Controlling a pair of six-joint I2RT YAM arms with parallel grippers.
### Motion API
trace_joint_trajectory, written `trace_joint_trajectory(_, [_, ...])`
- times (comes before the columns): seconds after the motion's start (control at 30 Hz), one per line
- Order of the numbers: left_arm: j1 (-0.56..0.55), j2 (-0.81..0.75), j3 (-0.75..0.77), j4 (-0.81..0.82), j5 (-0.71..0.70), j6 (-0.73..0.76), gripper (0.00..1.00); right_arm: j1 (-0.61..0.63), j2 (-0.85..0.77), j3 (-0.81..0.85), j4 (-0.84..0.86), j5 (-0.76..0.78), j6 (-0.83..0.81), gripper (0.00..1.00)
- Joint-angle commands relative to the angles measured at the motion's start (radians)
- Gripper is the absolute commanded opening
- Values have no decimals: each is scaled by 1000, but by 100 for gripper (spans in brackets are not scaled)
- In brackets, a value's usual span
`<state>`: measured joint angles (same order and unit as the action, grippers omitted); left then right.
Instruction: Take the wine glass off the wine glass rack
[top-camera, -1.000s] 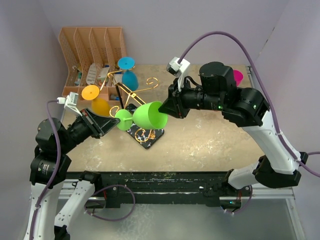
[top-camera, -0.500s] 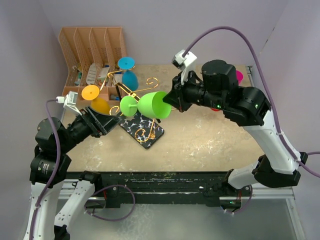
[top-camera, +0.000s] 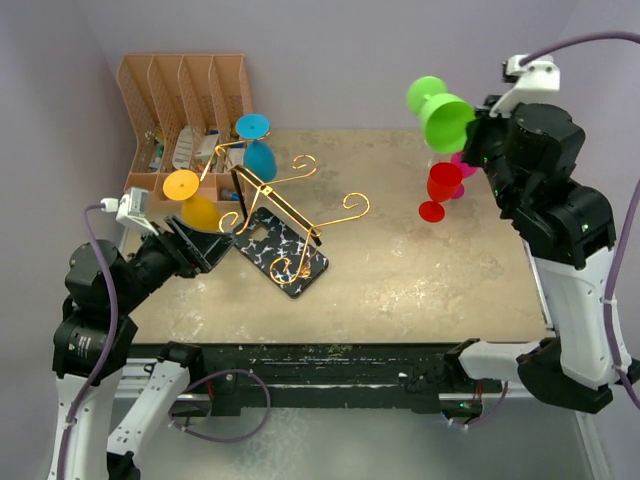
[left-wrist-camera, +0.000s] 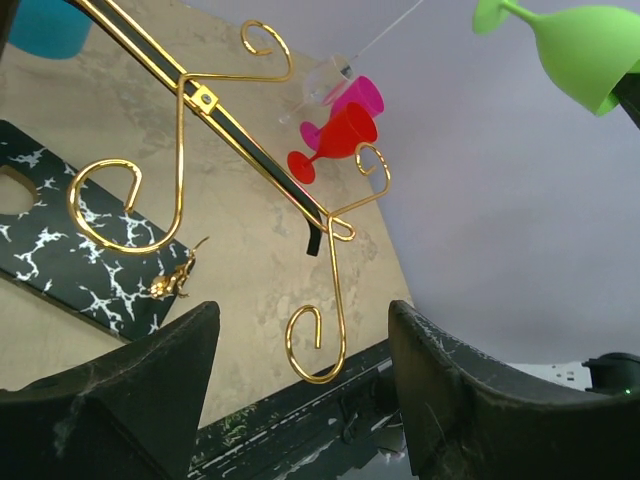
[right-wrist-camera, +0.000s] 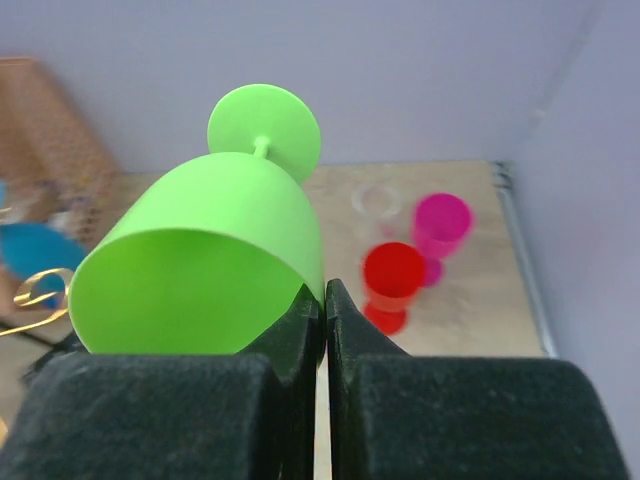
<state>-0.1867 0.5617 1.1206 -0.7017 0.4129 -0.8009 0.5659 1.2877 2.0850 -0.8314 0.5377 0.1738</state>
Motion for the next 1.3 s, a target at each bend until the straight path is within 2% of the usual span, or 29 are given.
trace_joint_trajectory(0.0, [-2,-20,44,-28,-89,90,72,-178,-41,-135,80,82,-11,0])
trace_joint_trajectory(0.2, [-2,-43,52,-87,-213,169,72,-507,-4,-206,61,-114,63,0])
trace_joint_trajectory(0.47, [-1,-90,24,-141,-394,229,73,-752,32,-397,76,-296,150,0])
trace_joint_trajectory(0.6, [-1,-100,-3,-132,-404,240,73,-815,40,-485,78,-340,173,0])
trace_joint_trajectory(0.8, [-9,-102,-13,-130,-413,257,73,-868,93,-528,75,-426,189,0])
trace_joint_trajectory(1.07, [-25,-111,-9,-148,-407,243,73,-876,250,-495,65,-482,179,0])
trace_joint_trajectory(1.27, [-25,-114,-5,-156,-388,216,73,-876,305,-494,67,-477,147,0])
